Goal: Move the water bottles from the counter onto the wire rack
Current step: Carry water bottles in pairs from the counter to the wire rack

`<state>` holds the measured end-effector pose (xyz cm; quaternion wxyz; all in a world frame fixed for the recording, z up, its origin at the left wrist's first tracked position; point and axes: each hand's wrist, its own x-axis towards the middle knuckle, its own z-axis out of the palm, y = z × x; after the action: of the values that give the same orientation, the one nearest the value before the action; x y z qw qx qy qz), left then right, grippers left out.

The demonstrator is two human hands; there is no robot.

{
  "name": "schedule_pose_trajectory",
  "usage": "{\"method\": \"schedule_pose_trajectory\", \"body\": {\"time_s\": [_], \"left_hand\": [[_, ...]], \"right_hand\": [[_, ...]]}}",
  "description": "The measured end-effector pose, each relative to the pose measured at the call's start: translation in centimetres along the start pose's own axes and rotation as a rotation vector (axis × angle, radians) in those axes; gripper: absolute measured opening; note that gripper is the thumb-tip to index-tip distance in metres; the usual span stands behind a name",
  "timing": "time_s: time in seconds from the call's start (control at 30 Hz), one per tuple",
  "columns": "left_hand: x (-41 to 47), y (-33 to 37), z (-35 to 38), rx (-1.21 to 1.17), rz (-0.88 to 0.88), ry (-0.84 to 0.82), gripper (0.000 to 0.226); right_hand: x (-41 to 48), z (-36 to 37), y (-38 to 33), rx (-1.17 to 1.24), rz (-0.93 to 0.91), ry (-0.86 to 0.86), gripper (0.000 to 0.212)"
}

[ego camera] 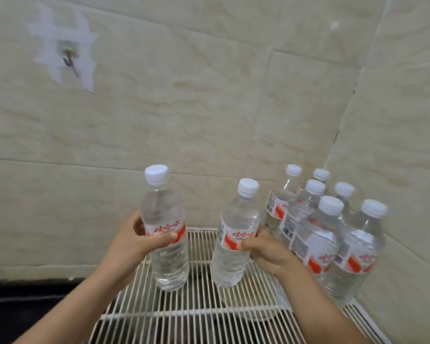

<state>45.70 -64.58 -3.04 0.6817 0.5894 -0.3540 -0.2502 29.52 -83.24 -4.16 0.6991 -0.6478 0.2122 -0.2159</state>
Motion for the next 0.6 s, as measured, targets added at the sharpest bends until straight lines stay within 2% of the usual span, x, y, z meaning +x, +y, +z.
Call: {"method": "schedule_pose_trajectory", "body": {"time_s": [0.1,0.2,0.3,0.33,0.43,0.5,0.6], "left_hand": [[0.3,-0.4,0.6,0.011,-0.022,0.041,0.049],[0.6,-0.7,1.0,0.042,-0.024,0.061,0.047],[1.0,-0.9,1.6,0.061,-0.014,0.067,0.052],[1.2,-0.8,1.8,0.068,-0.006,0.065,0.054],[1.9,-0.5,2.4,0.075,0.01,0.043,0.048],[2.5,-0.3,2.5,0.07,0.014,0.021,0.047],[3.9,-0.2,2.6,0.071,0.024,0.031,0.063]], "right_hand": [[-0.7,0.9,1.1,0.024,0.002,0.098,0.076],[-2.5,3.4,3.5,-0.23,-0.074,0.422,0.072],[-2.5,5.9,5.5,-0.464,-0.154,0.684,0.094],[-2.0,6.4,5.6,-0.48,-0.146,0.731,0.095],[-0.3,6.3,4.8,-0.52,-0.116,0.781,0.079],[0.6,5.4,4.4,-0.625,-0.13,0.791,0.08],[2.5,3.8,3.9,-0.665,-0.182,0.862,0.081]]}}
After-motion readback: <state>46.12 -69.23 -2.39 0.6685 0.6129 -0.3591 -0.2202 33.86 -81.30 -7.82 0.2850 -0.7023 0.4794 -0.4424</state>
